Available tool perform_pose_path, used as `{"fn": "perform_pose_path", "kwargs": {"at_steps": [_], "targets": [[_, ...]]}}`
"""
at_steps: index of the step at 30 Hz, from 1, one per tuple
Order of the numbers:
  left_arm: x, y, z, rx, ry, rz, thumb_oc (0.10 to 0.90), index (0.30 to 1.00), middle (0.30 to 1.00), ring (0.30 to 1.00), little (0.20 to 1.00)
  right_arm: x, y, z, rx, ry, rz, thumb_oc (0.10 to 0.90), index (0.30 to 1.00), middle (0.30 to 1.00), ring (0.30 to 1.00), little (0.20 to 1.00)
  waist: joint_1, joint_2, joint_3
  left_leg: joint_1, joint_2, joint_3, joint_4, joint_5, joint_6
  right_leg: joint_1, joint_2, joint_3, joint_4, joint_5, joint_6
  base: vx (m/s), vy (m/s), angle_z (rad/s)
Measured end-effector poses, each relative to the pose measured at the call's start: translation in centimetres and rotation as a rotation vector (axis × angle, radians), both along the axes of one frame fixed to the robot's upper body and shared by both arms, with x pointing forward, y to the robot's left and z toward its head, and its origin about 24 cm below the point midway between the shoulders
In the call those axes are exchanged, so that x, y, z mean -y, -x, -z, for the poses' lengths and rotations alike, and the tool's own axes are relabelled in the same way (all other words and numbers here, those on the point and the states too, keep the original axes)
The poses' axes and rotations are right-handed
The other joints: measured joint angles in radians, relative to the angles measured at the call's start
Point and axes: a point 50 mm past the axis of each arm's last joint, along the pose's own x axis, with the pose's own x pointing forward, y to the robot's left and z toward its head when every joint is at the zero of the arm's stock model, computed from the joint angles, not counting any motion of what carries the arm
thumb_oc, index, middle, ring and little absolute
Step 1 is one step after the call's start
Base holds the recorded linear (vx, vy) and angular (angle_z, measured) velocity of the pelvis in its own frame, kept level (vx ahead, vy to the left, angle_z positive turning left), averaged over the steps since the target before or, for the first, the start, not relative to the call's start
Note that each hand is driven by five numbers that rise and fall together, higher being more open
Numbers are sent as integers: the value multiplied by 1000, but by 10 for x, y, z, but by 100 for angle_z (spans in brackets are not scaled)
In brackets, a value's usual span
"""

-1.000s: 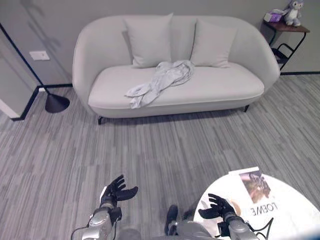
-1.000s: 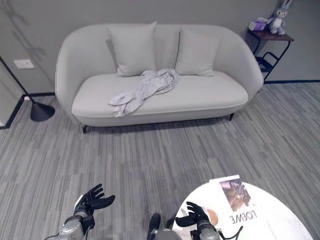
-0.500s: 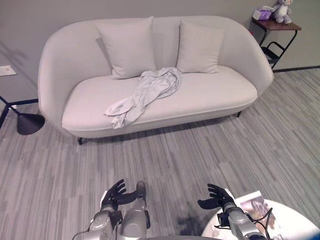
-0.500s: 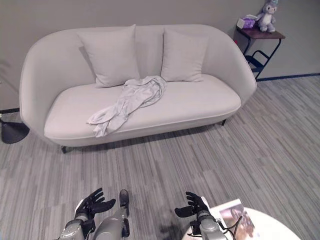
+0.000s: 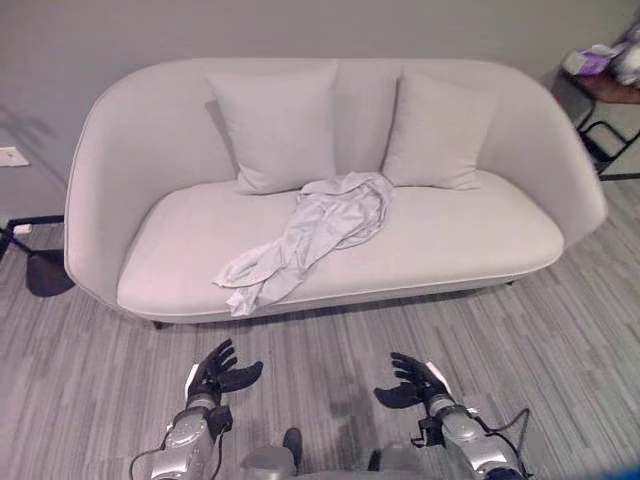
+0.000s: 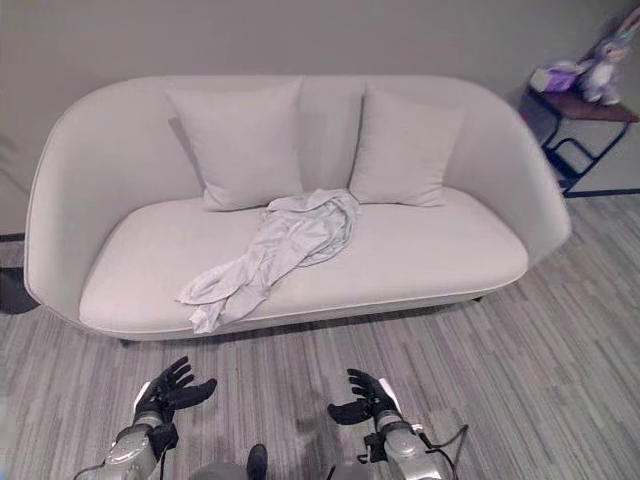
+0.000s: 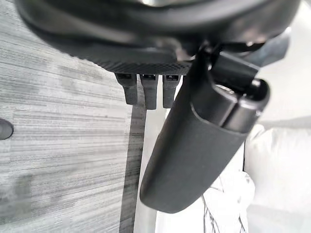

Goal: Hang the clothes on the sofa on the clothes rack.

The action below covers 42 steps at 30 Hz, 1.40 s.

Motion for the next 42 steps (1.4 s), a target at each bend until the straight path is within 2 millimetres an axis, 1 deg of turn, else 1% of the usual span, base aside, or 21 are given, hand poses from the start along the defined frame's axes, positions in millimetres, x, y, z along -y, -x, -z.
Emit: {"fn": "perform_pose_path", "kwargs": {"at_steps": [2, 3, 4, 5, 6, 8, 10, 13, 15, 16, 18, 19, 23, 28, 29, 32, 33, 34, 36, 39, 42], "targets": [[-6, 3, 0, 0, -6, -32, 800, 900, 900, 900, 900, 7, 11, 3, -18, 6, 33, 800, 900, 900, 900, 900, -2, -13, 1, 26, 12, -28, 14, -43, -58, 11, 17, 33, -440, 102, 76, 443, -252, 54], [-14, 5, -1, -6, -29, -38, 800, 900, 900, 900, 900, 7, 16, 7, -53, 10, 38, 800, 900, 900, 900, 900, -9, -38, 13, 78, 14, -41, -9, -51, -59, -7, 18, 40, -461, 161, 53, 424, -241, 65], [-15, 7, 0, -12, -31, -38, 800, 900, 900, 900, 900, 7, 21, 8, -67, 10, 41, 800, 900, 900, 900, 900, -15, -52, 6, 90, 17, -54, -16, -66, -71, -4, 29, 64, -478, 179, 70, 385, -238, 78], [-18, 8, 0, -14, -38, -50, 800, 900, 900, 900, 900, 9, 27, 11, -85, 12, 48, 800, 900, 900, 900, 900, -28, -78, -4, 106, 27, -97, -12, -107, -94, 9, 58, 139, -502, 228, 69, 295, -200, 90], [-15, 9, 2, -19, -31, -53, 800, 900, 900, 900, 900, 15, 30, 12, -99, 25, 67, 800, 900, 900, 900, 900, -36, -65, -7, 121, 58, -132, -13, -121, -111, 33, 95, 162, -500, 291, 65, 437, -314, 93], [-2, 9, 4, -18, 6, -27, 800, 900, 900, 900, 900, 25, 25, 9, -93, 49, 80, 800, 900, 900, 900, 900, -41, -42, -6, 128, 119, -134, 9, -114, -126, 71, 154, 152, -497, 309, 41, 475, -413, 71], [7, 13, 9, -29, 41, -25, 800, 900, 900, 900, 900, 29, 20, 6, -79, 56, 92, 800, 900, 900, 900, 900, -43, -55, -3, 115, 143, -133, 110, -107, -155, 136, 189, 125, -521, 313, -40, 330, -354, 53], [11, 13, 9, -25, 62, -18, 800, 900, 900, 900, 900, 34, 7, -4, -9, 63, 86, 800, 900, 900, 900, 900, -34, -86, -1, -36, 152, -150, 453, -107, -233, 218, 217, 85, -582, 295, -94, 166, -323, 23], [13, 6, 6, -6, 67, -5, 800, 900, 900, 900, 900, 38, -5, -13, 38, 80, 91, 800, 900, 900, 900, 900, -23, -84, 22, -214, 160, -129, 786, -58, -211, 248, 242, 60, -591, 268, -148, 223, -283, 36], [13, 5, 5, -5, 65, 0, 800, 900, 900, 900, 900, 39, -12, -15, 49, 90, 95, 800, 900, 900, 900, 900, -15, -90, 33, -264, 168, -63, 844, -90, -209, 266, 245, 61, -596, 260, -163, 202, -31, 14], [14, 3, 5, -2, 65, 5, 800, 900, 900, 900, 900, 40, -22, -21, 81, 100, 92, 800, 900, 900, 900, 900, -16, -89, 48, -303, 163, 8, 763, -104, -196, 288, 247, 49, -601, 242, -176, 275, 41, 7], [15, 1, 4, 2, 65, 14, 800, 900, 900, 900, 900, 41, -26, -26, 103, 107, 94, 800, 900, 900, 900, 900, -20, -92, 59, -306, 154, 57, 622, -105, -188, 297, 242, 46, -601, 229, -173, 445, 155, 11], [26, -10, -2, 34, 67, 75, 800, 900, 900, 900, 900, 52, -33, -34, 124, 157, 78, 800, 900, 900, 900, 900, -12, -42, 73, -287, 141, 152, 34, 65, -200, 331, 255, 12, -603, 196, -147, 322, 103, 15], [23, 2, 3, -2, 55, 83, 800, 900, 900, 900, 900, 55, -43, -46, 166, 241, -9, 800, 900, 900, 900, 900, 7, 3, 27, -199, 130, 186, 36, 165, -143, 415, 254, 76, -585, 114, -91, 297, 210, -37], [21, 2, 2, -1, 48, 86, 800, 900, 900, 900, 900, 53, -45, -49, 180, 241, -14, 800, 900, 900, 900, 900, 1, -9, 22, -181, 108, 201, 24, 149, -135, 413, 226, 81, -551, 93, -73, 93, 120, -39], [16, -9, -10, 56, 15, 127, 800, 900, 900, 900, 900, 56, -54, -64, 250, 261, -28, 800, 900, 900, 900, 900, -26, 3, 22, -105, 67, 210, -24, 142, -76, 203, 130, 58, -56, -8, -27, 96, 24, 0], [14, -16, -17, 84, -5, 148, 800, 900, 900, 900, 900, 56, -55, -67, 261, 263, -31, 800, 900, 900, 900, 900, -24, -10, 19, -91, 47, 210, -24, 131, -78, 177, 77, 55, -7, -10, -23, 170, -155, 39], [8, -25, -29, 130, -58, 191, 800, 900, 900, 900, 900, 56, -59, -77, 305, 267, -31, 800, 900, 900, 900, 900, -24, -26, 12, -87, 18, 198, -23, 117, -79, 156, -14, 25, -79, 1, -5, 95, -193, 25], [1, -45, -50, 216, -136, 236, 800, 900, 900, 900, 900, 64, -76, -102, 404, 315, -52, 800, 900, 900, 900, 900, -21, -30, 17, -101, -3, 177, -23, 104, -74, 153, -88, 3, -341, 73, 89, 134, -235, 31], [-9, -55, -70, 277, -232, 288, 800, 900, 900, 900, 900, 74, -86, -119, 448, 396, -77, 800, 900, 900, 900, 900, -8, -55, 19, -77, -6, 154, -23, 85, -84, 213, -81, 66, -567, 185, 144, 162, -178, 40], [-19, -58, -80, 293, -306, 319, 800, 900, 900, 900, 900, 80, -88, -122, 448, 431, -63, 800, 900, 900, 900, 900, 16, -125, 4, -61, -18, 118, -24, 70, -114, 256, -34, 43, -602, 283, 121, 95, -193, 34]]}}
